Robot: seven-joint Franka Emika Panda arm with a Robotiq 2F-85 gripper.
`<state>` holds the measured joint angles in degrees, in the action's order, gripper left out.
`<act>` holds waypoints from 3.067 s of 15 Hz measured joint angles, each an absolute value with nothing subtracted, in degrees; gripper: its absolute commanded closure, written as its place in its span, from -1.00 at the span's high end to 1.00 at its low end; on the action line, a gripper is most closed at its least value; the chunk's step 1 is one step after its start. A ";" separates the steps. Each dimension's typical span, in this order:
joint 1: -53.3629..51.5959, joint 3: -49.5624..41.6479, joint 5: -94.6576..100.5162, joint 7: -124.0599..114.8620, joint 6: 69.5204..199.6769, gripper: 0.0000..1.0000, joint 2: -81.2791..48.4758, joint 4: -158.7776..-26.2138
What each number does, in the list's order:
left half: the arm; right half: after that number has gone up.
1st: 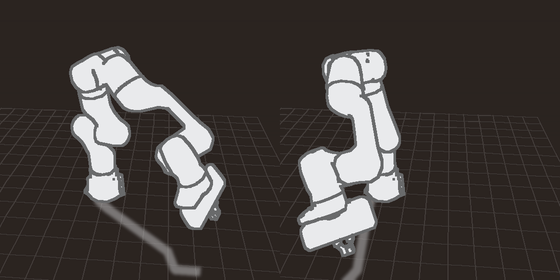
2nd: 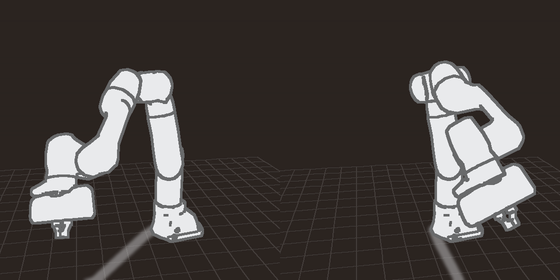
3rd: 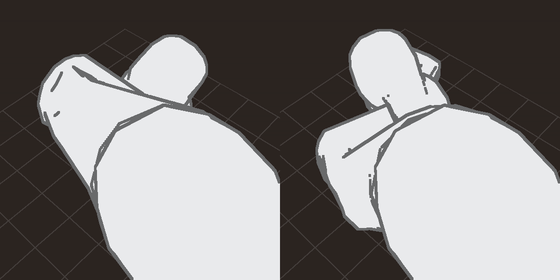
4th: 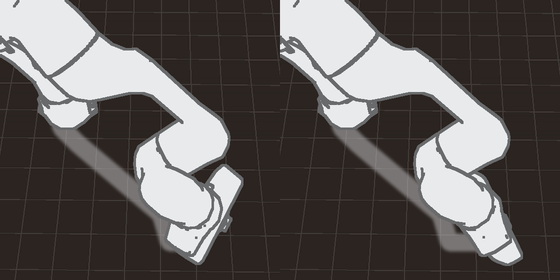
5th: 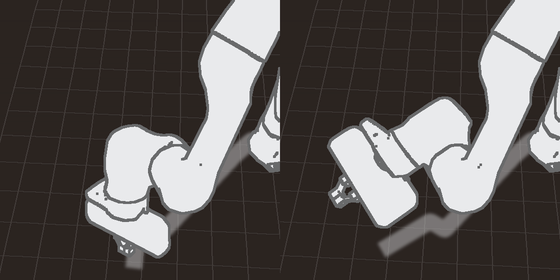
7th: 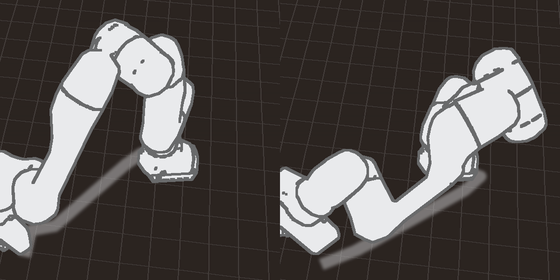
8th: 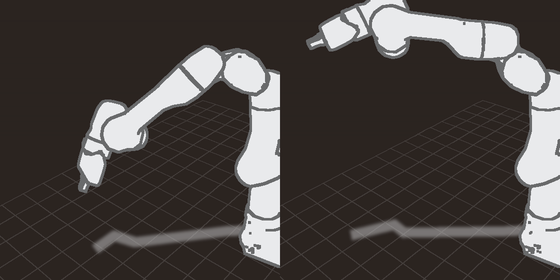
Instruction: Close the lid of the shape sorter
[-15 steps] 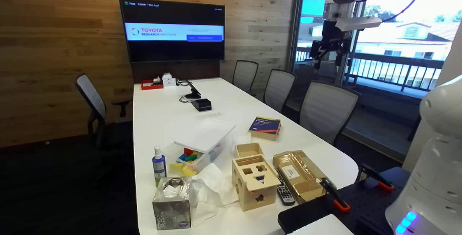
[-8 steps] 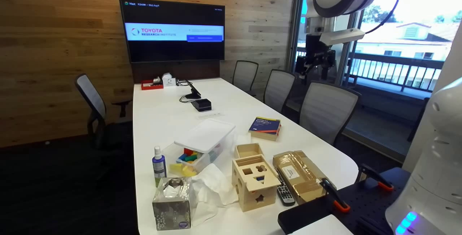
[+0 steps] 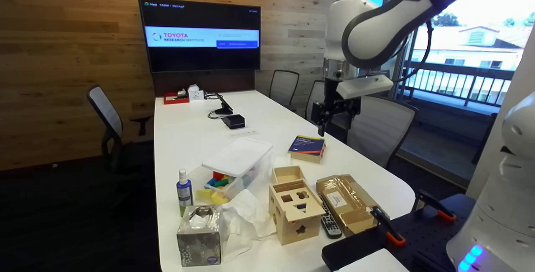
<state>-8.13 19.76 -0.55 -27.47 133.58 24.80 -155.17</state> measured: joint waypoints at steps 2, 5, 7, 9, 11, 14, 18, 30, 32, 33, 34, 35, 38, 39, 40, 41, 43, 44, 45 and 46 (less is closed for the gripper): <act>-8.24 20.26 -1.05 -27.83 141.48 1.00 21.51 -157.86; -8.26 20.29 -1.49 -27.83 153.81 1.00 14.57 -160.38; -8.83 20.30 -2.18 -27.83 160.82 1.00 8.36 -160.37; -10.10 20.41 -4.31 -27.80 167.19 1.00 1.64 -160.22; -11.22 21.04 -7.89 -27.28 172.00 1.00 -4.97 -159.50; -12.46 22.49 -14.61 -25.82 174.86 1.00 -12.83 -157.56; -12.41 24.58 -19.37 -25.82 174.66 1.00 -17.75 -155.18; -12.43 23.00 -23.96 -26.00 170.82 1.00 -23.78 -151.93; -12.43 22.29 -23.89 -25.32 171.39 1.00 -25.40 -151.14; -12.49 21.83 -23.69 -24.87 171.65 1.00 -26.08 -150.78; -12.52 21.53 -23.38 -24.50 171.79 1.00 -26.55 -150.43; -12.63 21.11 -23.03 -23.92 171.83 1.00 -26.80 -150.09; -13.93 18.47 -20.44 -23.68 171.90 1.00 -27.00 -149.11; -14.68 17.19 -19.40 -23.68 171.91 1.00 -27.01 -148.77; -15.56 15.77 -18.27 -23.68 171.92 1.00 -27.03 -148.45; -16.47 14.38 -17.23 -23.68 171.99 1.00 -27.06 -148.14; -18.39 11.28 -15.19 -23.69 172.36 1.00 -27.49 -147.54; -19.29 9.84 -14.21 -23.69 172.71 1.00 -27.87 -147.19; -20.05 8.53 -13.38 -23.69 172.94 1.00 -28.31 -146.73; -20.73 7.42 -12.59 -23.68 173.19 1.00 -28.80 -146.23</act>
<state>-20.73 7.42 -12.59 -23.68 173.19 -28.80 -146.23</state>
